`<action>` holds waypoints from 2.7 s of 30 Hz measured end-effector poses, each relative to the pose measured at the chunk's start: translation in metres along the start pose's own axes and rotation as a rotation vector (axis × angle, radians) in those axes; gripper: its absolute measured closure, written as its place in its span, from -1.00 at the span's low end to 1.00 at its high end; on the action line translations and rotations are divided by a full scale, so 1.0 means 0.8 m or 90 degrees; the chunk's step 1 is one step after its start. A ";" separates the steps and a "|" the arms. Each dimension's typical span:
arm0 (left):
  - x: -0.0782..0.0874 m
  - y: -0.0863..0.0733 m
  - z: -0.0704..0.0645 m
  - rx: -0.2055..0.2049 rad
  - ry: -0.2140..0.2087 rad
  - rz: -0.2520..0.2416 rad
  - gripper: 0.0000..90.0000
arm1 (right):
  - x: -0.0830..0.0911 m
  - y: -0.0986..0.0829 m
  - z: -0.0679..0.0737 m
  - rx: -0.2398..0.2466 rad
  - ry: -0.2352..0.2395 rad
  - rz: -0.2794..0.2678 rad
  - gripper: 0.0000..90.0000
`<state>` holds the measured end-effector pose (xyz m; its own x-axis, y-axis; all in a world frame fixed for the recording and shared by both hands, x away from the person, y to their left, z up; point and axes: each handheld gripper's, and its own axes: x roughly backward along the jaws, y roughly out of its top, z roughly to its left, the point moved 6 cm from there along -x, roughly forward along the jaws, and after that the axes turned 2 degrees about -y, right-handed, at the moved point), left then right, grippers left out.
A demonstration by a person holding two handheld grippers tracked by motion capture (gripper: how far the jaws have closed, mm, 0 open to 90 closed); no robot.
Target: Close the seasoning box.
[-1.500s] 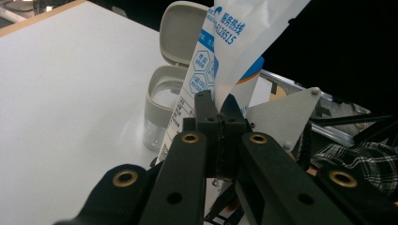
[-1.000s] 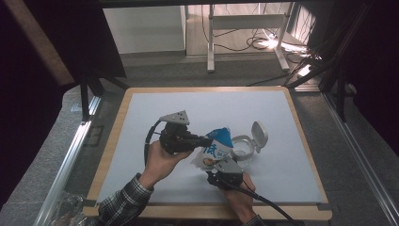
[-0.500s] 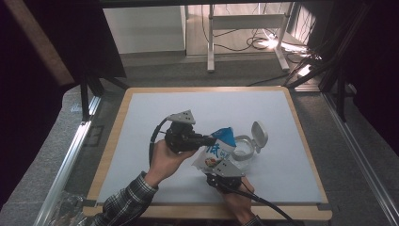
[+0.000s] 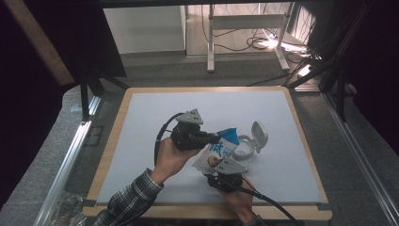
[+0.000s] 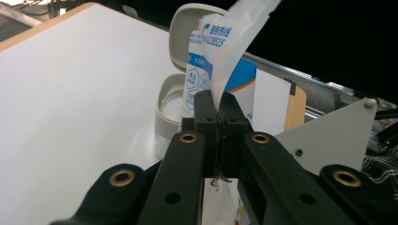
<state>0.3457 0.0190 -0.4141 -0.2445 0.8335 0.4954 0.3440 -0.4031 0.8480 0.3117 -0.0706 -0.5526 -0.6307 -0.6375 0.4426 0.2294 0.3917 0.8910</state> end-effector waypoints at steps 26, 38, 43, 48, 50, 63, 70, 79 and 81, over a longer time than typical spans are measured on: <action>-0.035 0.016 0.008 -0.050 0.009 0.013 0.96 | 0.005 0.002 -0.006 -0.040 0.072 -0.001 0.20; -0.047 0.022 0.010 -0.052 0.014 0.031 0.96 | 0.006 0.005 -0.006 -0.062 0.106 -0.006 0.24; -0.051 0.022 0.010 -0.048 0.013 0.032 0.95 | 0.006 0.006 -0.004 -0.058 0.111 -0.010 0.25; -0.054 0.023 0.010 -0.046 0.014 0.033 0.95 | 0.006 0.006 -0.004 -0.064 0.116 -0.015 0.26; -0.055 0.024 0.009 -0.044 0.015 0.033 0.95 | 0.006 0.007 -0.004 -0.067 0.119 -0.015 0.26; -0.063 0.031 0.012 -0.045 0.024 0.046 0.95 | 0.007 0.013 -0.005 -0.098 0.159 -0.034 0.26; -0.068 0.032 0.015 -0.043 0.025 0.057 0.95 | 0.007 0.015 -0.005 -0.111 0.177 -0.041 0.26; -0.071 0.033 0.019 -0.045 0.027 0.072 0.94 | 0.008 0.018 -0.002 -0.122 0.198 -0.040 0.27; -0.072 0.033 0.019 -0.041 0.026 0.070 0.94 | 0.009 0.019 -0.002 -0.122 0.200 -0.041 0.27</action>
<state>0.3828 -0.0341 -0.4234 -0.2458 0.7673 0.5923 0.3121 -0.5158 0.7978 0.3119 -0.0700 -0.5360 -0.3975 -0.8407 0.3678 0.3499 0.2316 0.9077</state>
